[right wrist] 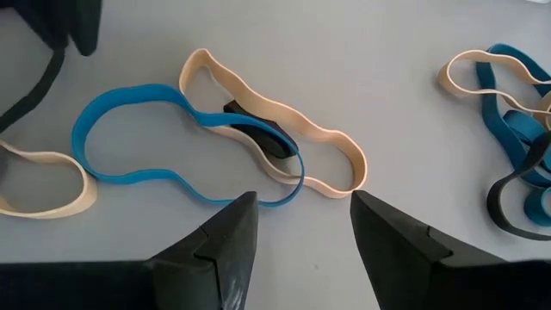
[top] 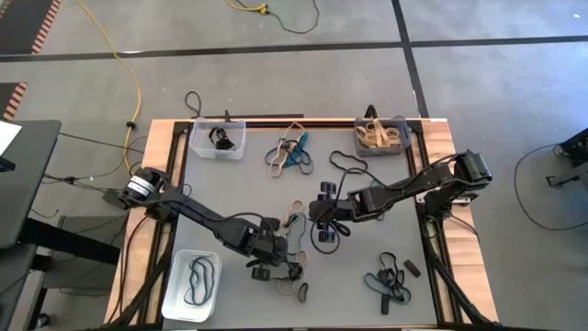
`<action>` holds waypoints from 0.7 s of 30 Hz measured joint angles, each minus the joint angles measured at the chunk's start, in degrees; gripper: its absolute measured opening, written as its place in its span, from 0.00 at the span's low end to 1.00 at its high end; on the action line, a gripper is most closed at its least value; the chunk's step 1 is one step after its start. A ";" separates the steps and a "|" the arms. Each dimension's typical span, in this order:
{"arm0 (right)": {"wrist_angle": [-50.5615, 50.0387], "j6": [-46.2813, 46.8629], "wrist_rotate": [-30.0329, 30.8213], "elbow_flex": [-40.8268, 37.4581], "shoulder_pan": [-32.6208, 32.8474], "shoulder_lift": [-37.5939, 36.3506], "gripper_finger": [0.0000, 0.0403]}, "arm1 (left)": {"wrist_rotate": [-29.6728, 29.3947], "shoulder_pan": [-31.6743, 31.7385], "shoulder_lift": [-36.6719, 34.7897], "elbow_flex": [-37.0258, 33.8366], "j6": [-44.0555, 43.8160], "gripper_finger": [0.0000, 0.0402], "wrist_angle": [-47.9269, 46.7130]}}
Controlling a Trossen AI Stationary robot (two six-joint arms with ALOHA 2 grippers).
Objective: Sort rubber bands into baskets
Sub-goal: Put the black rubber band into the transparent bin
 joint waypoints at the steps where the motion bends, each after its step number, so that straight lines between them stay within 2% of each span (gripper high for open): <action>1: 0.02 0.02 0.00 0.00 0.00 0.00 0.54 | 0.61 -0.25 -0.08 0.00 -0.07 0.16 0.65; 11: 0.02 0.17 -0.15 0.00 0.00 0.00 0.54 | 3.95 -2.25 5.05 0.07 -0.74 0.35 4.40; 14: 0.02 0.24 -0.32 0.00 0.00 0.00 0.54 | 3.39 -2.04 5.63 0.07 -0.69 0.40 4.81; 17: 0.35 0.24 -0.47 0.00 0.00 0.00 0.54 | 2.35 -1.74 5.68 0.09 -0.90 0.38 4.56; 21: 0.48 0.22 -0.61 0.00 0.00 0.00 0.54 | 1.45 -1.62 5.68 0.11 1.53 0.23 4.53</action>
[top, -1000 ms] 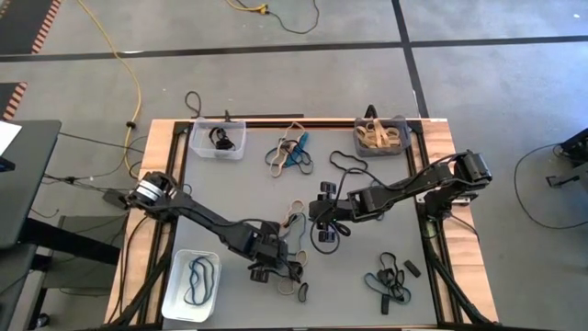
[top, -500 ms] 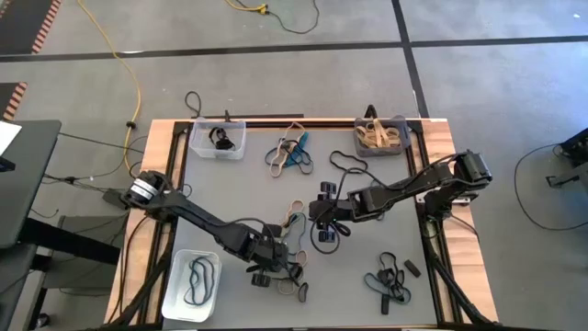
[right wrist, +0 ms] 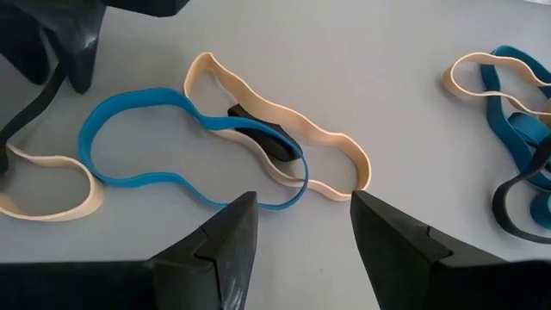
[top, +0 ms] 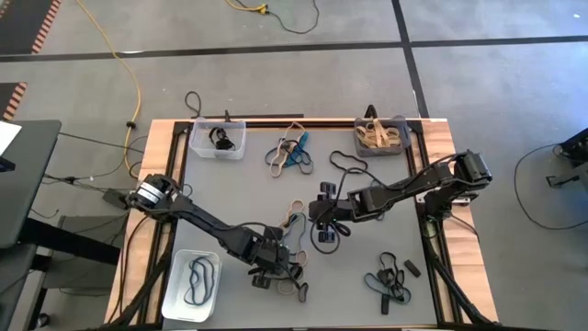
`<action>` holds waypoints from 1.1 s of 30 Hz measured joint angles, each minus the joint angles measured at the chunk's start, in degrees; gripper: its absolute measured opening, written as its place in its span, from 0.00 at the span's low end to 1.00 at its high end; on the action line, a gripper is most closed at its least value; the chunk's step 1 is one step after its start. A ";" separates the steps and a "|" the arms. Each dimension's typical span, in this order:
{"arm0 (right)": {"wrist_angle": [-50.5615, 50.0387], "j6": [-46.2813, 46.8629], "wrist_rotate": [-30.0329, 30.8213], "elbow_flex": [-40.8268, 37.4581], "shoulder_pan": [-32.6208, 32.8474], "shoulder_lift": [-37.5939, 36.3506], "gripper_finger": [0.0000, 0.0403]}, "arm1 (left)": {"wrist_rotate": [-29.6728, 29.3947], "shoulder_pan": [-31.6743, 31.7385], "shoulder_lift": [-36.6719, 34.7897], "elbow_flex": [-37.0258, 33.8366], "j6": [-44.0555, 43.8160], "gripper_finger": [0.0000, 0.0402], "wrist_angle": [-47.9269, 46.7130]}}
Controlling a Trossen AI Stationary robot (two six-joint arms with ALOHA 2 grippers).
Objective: Sort rubber bands into baskets
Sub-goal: Put the black rubber band into the transparent bin
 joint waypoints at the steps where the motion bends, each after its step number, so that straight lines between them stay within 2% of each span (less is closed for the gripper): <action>1: 0.00 -0.01 -0.06 0.00 0.00 0.00 0.54 | -0.11 0.00 0.00 0.00 0.96 0.17 -0.06; 3: 0.00 -0.02 -0.13 0.00 0.00 0.00 0.54 | -0.25 0.04 -0.02 0.02 2.72 0.06 -0.57; 4: 0.00 -0.02 -0.13 0.00 0.00 0.00 0.54 | -0.55 0.09 -0.21 0.04 3.36 0.03 -1.15; 8: -0.02 -0.06 -0.13 0.00 0.00 0.00 0.54 | -3.36 0.76 -1.53 0.98 5.03 0.01 -8.03; 18: 0.00 -0.55 -0.15 0.00 0.00 0.00 0.54 | -17.32 4.41 -9.73 9.22 9.12 0.00 -30.53; 25: -0.06 -0.82 -0.15 -0.02 0.00 0.00 0.54 | -26.05 12.14 -20.27 9.97 9.63 0.00 -39.73; 33: -0.05 -1.09 -0.17 -0.02 -0.05 0.00 0.54 | -36.42 27.01 -32.18 9.94 13.13 0.00 -44.01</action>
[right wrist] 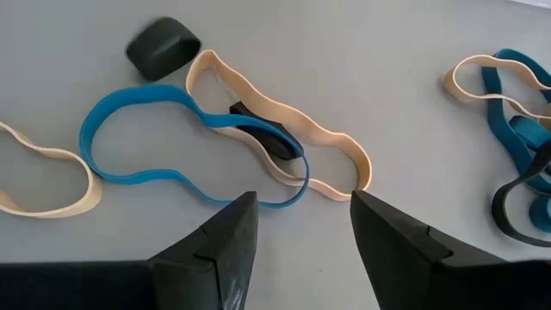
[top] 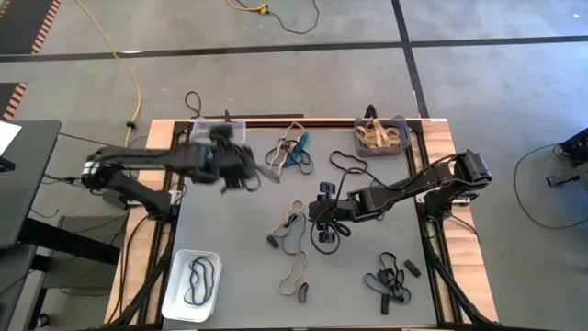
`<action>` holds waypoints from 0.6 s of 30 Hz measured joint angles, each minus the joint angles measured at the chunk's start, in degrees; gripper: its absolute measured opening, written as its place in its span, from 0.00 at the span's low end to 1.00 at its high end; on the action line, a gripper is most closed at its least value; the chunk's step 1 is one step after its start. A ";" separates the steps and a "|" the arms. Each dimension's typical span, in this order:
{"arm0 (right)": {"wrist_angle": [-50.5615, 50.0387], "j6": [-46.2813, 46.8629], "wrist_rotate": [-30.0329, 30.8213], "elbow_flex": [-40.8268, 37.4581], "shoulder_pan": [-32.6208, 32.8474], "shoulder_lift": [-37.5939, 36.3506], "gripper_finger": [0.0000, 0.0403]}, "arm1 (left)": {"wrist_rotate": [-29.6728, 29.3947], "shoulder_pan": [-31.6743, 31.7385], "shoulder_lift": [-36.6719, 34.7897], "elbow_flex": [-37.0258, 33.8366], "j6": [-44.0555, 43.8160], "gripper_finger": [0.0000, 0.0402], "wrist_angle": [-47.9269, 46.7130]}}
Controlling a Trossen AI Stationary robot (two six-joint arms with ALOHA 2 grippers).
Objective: Sort rubber bands into baskets
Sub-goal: Put the black rubber band into the transparent bin
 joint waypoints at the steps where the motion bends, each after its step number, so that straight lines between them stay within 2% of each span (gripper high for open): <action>1: 0.01 0.00 0.01 0.00 -0.02 0.00 0.54 | -0.77 2.42 -1.10 0.00 1.10 0.00 0.16; 6: 0.02 0.00 0.02 0.00 -0.02 0.00 0.54 | -1.06 15.13 -4.02 0.00 6.99 0.00 0.76; 13: 0.03 0.02 -0.01 0.00 -0.02 0.00 0.54 | 0.48 30.86 -2.53 -0.48 13.99 0.00 3.28; 18: 0.03 0.02 -0.01 0.00 -0.02 0.00 0.54 | 5.70 39.19 0.87 -0.59 16.27 0.00 6.85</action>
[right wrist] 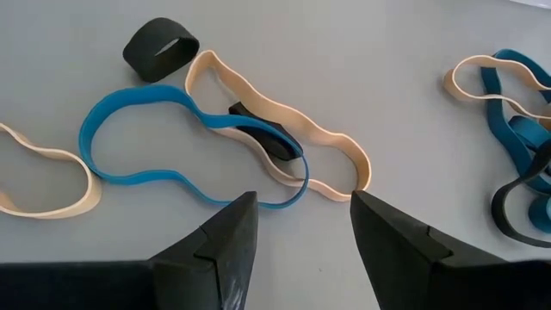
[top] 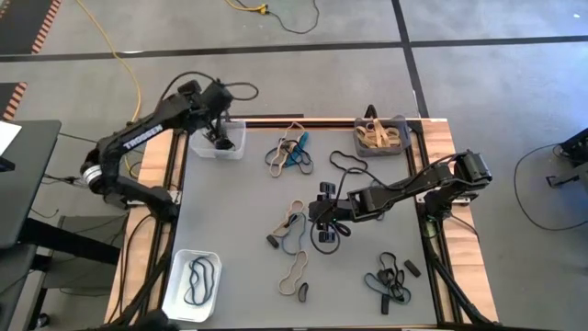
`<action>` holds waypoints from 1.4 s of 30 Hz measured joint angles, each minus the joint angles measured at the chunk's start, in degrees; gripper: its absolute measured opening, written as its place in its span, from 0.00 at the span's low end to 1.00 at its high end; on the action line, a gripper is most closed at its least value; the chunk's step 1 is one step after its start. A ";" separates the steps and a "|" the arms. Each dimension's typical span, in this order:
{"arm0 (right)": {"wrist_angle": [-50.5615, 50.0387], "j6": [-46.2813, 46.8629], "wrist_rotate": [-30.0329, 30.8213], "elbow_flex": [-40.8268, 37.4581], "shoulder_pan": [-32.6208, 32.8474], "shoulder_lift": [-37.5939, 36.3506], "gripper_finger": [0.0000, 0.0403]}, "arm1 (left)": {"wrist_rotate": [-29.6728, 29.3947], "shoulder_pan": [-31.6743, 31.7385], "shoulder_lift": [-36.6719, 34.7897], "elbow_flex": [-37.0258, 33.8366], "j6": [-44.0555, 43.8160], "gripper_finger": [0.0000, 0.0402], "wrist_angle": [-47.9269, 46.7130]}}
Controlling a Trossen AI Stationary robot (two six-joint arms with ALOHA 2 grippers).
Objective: Sort rubber bands into baskets
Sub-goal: Put the black rubber band into the transparent bin
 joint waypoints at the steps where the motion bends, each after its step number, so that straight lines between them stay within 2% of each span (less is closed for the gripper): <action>1: 0.00 0.00 0.02 0.00 0.00 0.00 0.54 | 0.94 1.25 0.92 0.00 0.20 0.00 0.58; 9: -0.02 0.00 0.00 0.00 0.00 0.00 0.54 | 2.59 7.31 10.66 0.00 0.30 0.00 1.07; 21: -0.24 0.06 -0.02 0.00 0.07 0.00 0.54 | 11.52 8.05 21.61 0.00 -3.91 0.02 -3.36; 24: -0.26 0.30 -0.30 0.00 0.09 0.00 0.54 | 12.47 7.76 22.07 0.00 -4.37 0.08 -3.42; 28: -0.39 0.45 -0.37 0.00 0.09 0.00 0.54 | 12.18 6.74 21.74 0.00 -5.05 0.21 -3.62; 34: -0.46 0.46 -0.37 0.00 0.09 0.00 0.54 | 7.63 5.48 19.14 0.00 -6.24 0.39 -4.47; 39: -0.46 0.49 -0.37 0.00 0.09 0.00 0.54 | 8.68 4.16 15.10 0.00 -7.67 0.44 -4.53; 42: -0.46 0.61 -0.35 0.00 0.09 0.00 0.54 | 12.48 2.75 12.25 0.00 -9.16 0.44 -4.53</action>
